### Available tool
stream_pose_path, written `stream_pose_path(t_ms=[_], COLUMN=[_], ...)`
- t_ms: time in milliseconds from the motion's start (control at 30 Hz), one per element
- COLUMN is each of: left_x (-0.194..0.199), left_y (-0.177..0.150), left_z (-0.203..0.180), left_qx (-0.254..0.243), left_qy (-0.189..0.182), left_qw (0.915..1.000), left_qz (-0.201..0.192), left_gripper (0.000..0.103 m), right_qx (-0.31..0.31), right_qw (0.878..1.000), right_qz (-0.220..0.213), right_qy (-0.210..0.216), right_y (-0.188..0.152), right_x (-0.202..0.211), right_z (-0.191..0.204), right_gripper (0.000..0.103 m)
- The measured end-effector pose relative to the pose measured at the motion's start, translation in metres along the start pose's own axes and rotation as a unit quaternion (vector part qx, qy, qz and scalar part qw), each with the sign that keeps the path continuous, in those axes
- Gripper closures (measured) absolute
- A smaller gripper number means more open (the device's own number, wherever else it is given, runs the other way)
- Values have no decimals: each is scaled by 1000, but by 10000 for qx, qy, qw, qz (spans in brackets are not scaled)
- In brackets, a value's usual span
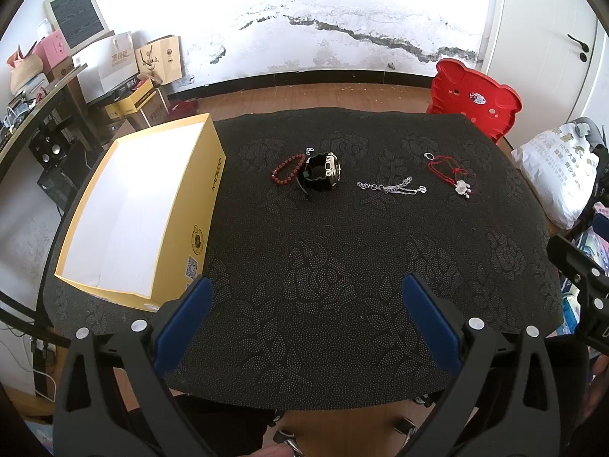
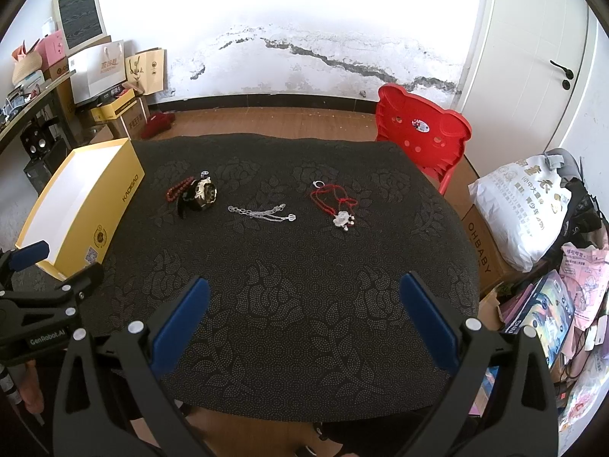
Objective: Organize jewelry
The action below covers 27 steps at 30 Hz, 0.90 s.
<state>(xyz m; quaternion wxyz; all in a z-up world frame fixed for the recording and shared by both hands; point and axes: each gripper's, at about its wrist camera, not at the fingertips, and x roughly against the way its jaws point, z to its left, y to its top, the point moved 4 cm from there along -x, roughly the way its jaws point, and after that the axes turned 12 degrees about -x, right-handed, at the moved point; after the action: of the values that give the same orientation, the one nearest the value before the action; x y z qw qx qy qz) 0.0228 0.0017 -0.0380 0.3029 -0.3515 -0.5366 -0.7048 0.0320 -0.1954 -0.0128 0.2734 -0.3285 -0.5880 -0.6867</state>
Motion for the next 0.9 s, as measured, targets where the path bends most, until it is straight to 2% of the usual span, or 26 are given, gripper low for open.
stream_pose_path(t_ms=[900], left_x=[2], left_y=[0], left_z=[1], left_qx=[-2], left_qy=[8], left_qw=[10000], left_qz=[3], left_gripper=[6], right_qx=[31], right_qw=[10000], right_qz=[-2], right_qy=[-11], right_y=[0], right_x=[1], right_z=[2], right_gripper=[6])
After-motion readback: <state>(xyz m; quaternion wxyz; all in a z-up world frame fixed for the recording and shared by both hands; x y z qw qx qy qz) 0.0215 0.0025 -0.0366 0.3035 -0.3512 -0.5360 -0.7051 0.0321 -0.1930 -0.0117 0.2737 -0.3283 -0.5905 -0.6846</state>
